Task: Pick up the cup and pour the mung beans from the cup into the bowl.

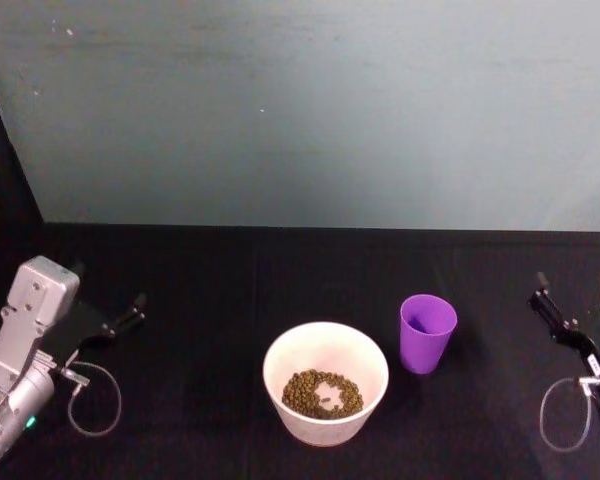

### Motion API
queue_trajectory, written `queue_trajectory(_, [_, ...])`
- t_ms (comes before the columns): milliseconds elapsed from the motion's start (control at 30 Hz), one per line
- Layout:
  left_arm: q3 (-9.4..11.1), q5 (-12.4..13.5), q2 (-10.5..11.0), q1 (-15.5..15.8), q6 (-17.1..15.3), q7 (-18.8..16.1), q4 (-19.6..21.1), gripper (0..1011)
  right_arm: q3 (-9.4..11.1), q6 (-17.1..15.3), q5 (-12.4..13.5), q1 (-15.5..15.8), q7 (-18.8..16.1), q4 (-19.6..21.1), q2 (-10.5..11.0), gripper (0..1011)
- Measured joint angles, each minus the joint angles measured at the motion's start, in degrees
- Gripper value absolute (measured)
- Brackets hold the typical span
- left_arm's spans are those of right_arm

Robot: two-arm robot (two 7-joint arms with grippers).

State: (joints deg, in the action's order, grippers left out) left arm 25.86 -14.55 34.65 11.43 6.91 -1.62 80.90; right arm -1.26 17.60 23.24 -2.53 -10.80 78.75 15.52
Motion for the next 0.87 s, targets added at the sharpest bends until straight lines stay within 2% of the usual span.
queue_trajectory(867, [0.0, 0.0, 0.0, 0.0, 0.0, 0.0, 0.0, 1003, -0.1, -0.1, 0.1, 0.0, -0.1, 0.1, 0.1, 1003])
